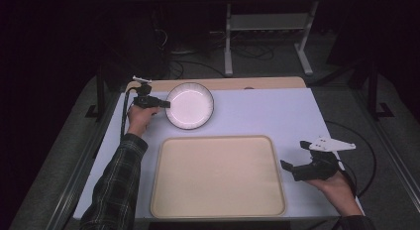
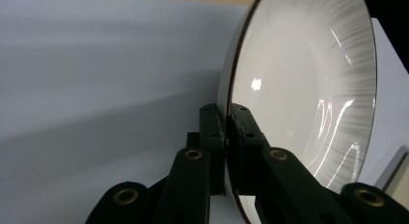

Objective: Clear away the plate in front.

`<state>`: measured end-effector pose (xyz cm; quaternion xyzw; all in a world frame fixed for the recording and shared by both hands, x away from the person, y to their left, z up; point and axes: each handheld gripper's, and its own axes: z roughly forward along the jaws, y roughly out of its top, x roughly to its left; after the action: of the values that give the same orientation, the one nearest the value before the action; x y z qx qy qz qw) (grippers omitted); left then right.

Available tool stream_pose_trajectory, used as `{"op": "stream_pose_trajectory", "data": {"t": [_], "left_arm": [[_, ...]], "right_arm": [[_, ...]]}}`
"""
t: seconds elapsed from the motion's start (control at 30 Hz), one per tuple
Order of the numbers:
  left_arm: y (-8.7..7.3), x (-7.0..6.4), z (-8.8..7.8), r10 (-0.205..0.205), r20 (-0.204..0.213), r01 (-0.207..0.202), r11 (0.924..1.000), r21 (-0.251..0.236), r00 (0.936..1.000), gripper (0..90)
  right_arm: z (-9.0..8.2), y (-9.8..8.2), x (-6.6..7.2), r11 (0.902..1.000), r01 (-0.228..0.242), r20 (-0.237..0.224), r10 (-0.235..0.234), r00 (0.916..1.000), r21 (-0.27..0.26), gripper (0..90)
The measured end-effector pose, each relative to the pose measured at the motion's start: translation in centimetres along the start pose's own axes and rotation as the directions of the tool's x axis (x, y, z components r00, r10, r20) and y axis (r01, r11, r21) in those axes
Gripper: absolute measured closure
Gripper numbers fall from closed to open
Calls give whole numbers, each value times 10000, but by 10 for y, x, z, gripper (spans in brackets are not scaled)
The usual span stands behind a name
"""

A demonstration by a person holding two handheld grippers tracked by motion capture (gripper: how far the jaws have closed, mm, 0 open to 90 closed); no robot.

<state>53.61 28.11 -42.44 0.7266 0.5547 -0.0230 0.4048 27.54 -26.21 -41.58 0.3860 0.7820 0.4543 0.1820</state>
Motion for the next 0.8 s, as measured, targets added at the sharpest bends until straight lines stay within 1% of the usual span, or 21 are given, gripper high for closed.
{"op": "stream_pose_trajectory", "data": {"t": [0.03, 0.1, 0.2, 0.27, 0.4, 0.43, 0.53, 0.7, 0.73, 0.77, 0.8], "left_arm": [[1, -2, -1, 117, -55, -117, 9999, 26, 9999, 860], [2, -7, -1, 226, -180, -225, 9997, 66, 9996, 860], [2, -9, -2, 315, -184, -314, 9995, 65, 9993, 863], [2, -15, -1, 521, -226, -521, 9986, 17, 9984, 865], [2, -16, -1, 547, -183, -546, 9985, 51, 9983, 865], [1, -16, -1, 615, -167, -615, 9981, 9, 9980, 866], [0, -17, -1, 624, -181, -625, 9980, -51, 9979, 866], [-1, -18, -2, 671, -65, -671, 9977, -66, 9977, 865], [-1, -19, -2, 680, -51, -680, 9976, -97, 9977, 865], [-1, -21, -4, 760, -49, -761, 9968, -232, 9971, 865], [-1, -21, -4, 760, -49, -761, 9968, -232, 9971, 864]], "right_arm": [[0, 0, 0, 10000, 8, 2, -8, 10000, 4, 0], [0, 0, 0, 10000, 20, 12, -20, 10000, -2, 0], [0, 0, 1, 10000, 59, 14, -59, 10000, -1, 0], [0, 0, 1, 10000, 52, 26, -52, 10000, -5, 0], [0, 0, 0, 10000, 21, 35, -21, 10000, -4, 0], [0, 0, 0, 10000, 19, 35, -19, 10000, -5, 0], [0, 0, 0, 10000, 27, 41, -27, 10000, 4, 0], [-1, 0, -1, 10000, 18, 52, -17, 10000, -30, 0], [-1, 0, -1, 10000, 21, 65, -21, 10000, -41, 0], [-1, 0, -1, 10000, 15, 64, -14, 10000, -32, 0], [-1, 0, -1, 10000, 18, 60, -18, 10000, -31, 0]]}}
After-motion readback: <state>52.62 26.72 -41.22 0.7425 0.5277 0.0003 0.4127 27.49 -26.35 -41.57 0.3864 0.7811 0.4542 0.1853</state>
